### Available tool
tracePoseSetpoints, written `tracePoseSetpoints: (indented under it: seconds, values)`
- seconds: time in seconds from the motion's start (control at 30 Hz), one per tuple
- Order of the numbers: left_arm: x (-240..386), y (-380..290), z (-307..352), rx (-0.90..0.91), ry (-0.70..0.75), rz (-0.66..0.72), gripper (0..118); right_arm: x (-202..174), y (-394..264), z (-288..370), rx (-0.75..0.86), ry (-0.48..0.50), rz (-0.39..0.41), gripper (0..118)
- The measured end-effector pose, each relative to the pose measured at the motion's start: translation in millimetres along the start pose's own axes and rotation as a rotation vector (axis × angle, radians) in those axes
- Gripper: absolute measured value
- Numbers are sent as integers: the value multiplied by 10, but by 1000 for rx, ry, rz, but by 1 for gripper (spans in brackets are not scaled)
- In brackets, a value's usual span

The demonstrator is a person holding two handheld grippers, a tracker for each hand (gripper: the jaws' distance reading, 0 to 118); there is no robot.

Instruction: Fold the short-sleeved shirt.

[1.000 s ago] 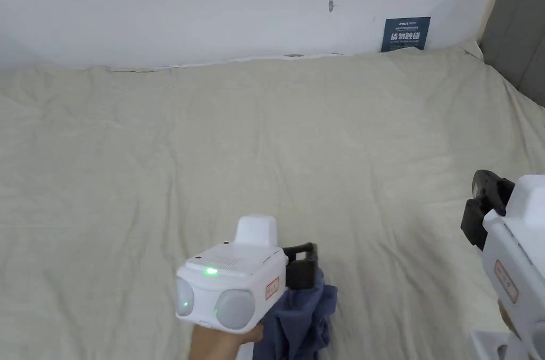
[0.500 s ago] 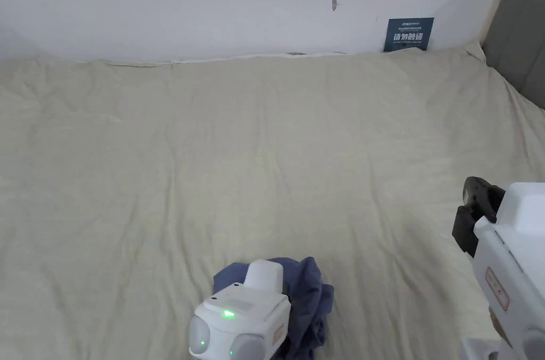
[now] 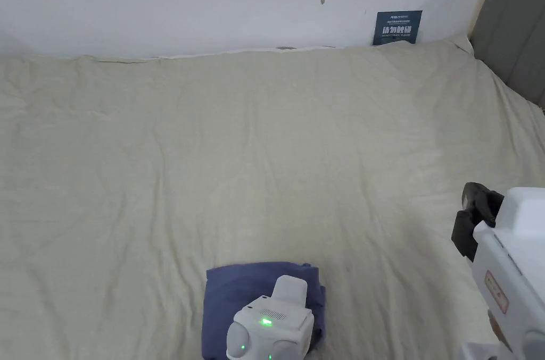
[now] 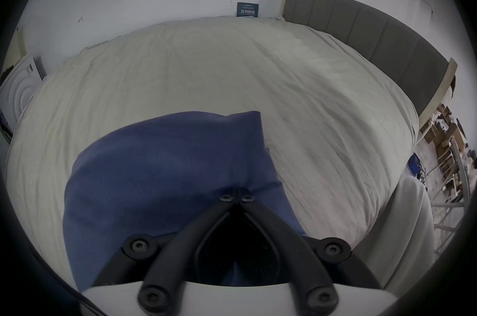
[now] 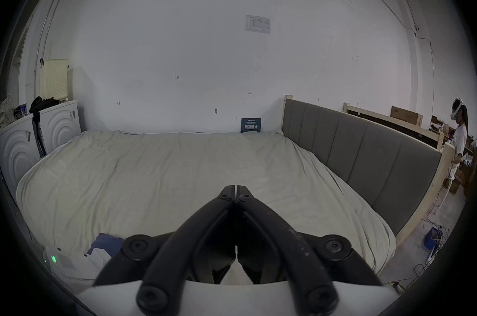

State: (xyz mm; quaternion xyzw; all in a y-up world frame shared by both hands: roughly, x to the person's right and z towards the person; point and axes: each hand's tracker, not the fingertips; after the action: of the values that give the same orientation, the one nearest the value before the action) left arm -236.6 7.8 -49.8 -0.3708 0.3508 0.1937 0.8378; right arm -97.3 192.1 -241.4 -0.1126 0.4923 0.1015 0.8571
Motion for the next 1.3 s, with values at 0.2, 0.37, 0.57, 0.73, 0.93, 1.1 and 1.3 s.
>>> tracePoseSetpoints:
  seconds: [0.2,0.37,0.57,0.73,0.93,1.1,1.3]
  values:
    - [-197,423,727,248,-52,38,0,-108,116,57,30,27,6,1]
    - [-508,741,1331,460,17,-14,0,-257,238,116,69,56,5,1]
    - [-914,947,1856,642,172,-38,0,-479,378,181,114,92,7,1]
    - [-1258,964,2078,733,285,-34,0,-663,457,216,153,107,11,1]
    - [-1622,935,2212,753,377,-21,0,-848,523,241,200,116,14,2]
    - [-1852,831,2278,773,422,24,0,-961,560,239,216,123,36,1]
    - [-2014,761,2304,765,465,55,0,-1041,563,207,212,140,49,1]
